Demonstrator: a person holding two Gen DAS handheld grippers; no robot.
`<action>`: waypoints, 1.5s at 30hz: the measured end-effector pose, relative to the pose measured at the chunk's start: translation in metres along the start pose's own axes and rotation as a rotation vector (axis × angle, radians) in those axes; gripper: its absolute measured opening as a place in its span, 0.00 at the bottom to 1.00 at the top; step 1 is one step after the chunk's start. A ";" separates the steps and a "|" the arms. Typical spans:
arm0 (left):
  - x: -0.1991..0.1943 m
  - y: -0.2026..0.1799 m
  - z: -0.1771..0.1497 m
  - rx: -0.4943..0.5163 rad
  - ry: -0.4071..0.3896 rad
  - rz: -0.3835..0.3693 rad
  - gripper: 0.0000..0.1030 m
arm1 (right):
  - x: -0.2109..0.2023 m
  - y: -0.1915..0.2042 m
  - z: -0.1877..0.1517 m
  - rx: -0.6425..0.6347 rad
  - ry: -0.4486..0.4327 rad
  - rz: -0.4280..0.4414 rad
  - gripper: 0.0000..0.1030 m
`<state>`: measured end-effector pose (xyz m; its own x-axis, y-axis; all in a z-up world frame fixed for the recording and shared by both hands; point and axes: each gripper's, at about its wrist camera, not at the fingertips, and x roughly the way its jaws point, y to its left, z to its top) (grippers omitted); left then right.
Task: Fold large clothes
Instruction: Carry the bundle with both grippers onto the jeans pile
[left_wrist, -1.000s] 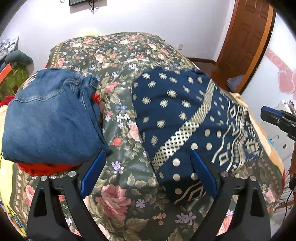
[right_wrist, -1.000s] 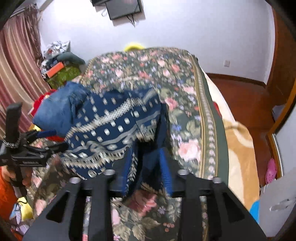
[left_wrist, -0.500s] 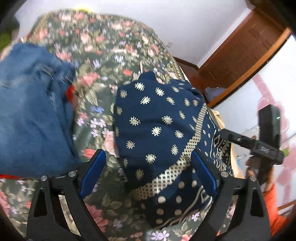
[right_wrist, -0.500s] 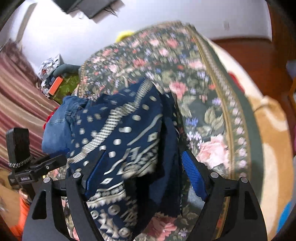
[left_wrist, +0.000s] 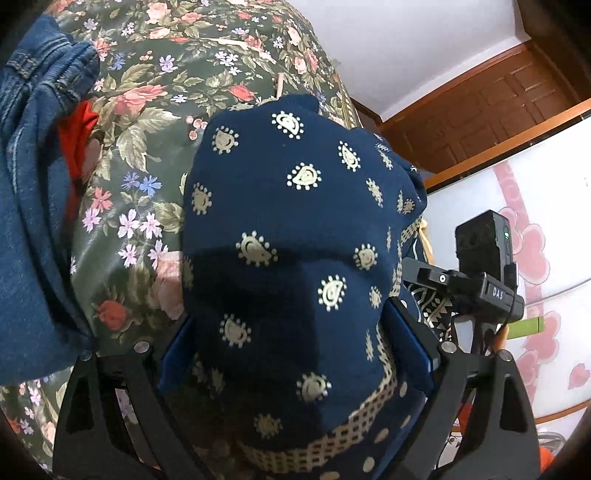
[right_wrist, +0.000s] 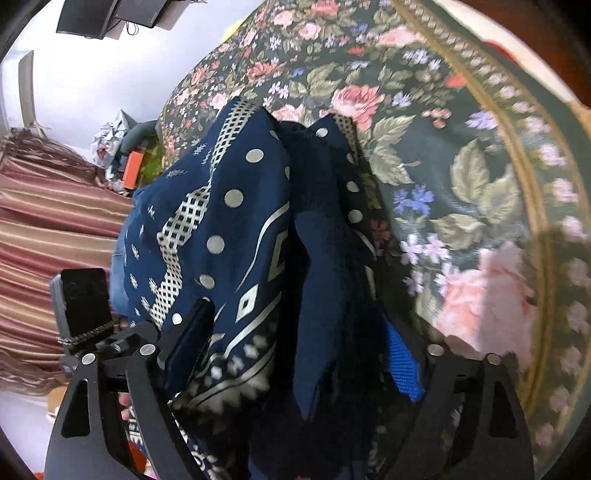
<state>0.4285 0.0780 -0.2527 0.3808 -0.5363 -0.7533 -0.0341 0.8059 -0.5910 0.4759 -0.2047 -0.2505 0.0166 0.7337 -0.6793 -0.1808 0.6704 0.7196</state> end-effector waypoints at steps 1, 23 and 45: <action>0.001 0.001 0.001 -0.003 0.000 -0.002 0.91 | 0.001 -0.001 0.001 0.006 0.006 0.012 0.84; -0.061 -0.032 0.014 0.103 -0.097 0.032 0.51 | -0.039 0.074 -0.005 -0.097 -0.088 -0.001 0.26; -0.269 0.017 0.041 0.187 -0.412 0.172 0.51 | 0.022 0.263 0.030 -0.321 -0.164 0.119 0.26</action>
<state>0.3637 0.2463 -0.0477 0.7196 -0.2775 -0.6365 0.0236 0.9259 -0.3770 0.4582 -0.0092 -0.0720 0.1297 0.8299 -0.5427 -0.4893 0.5296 0.6929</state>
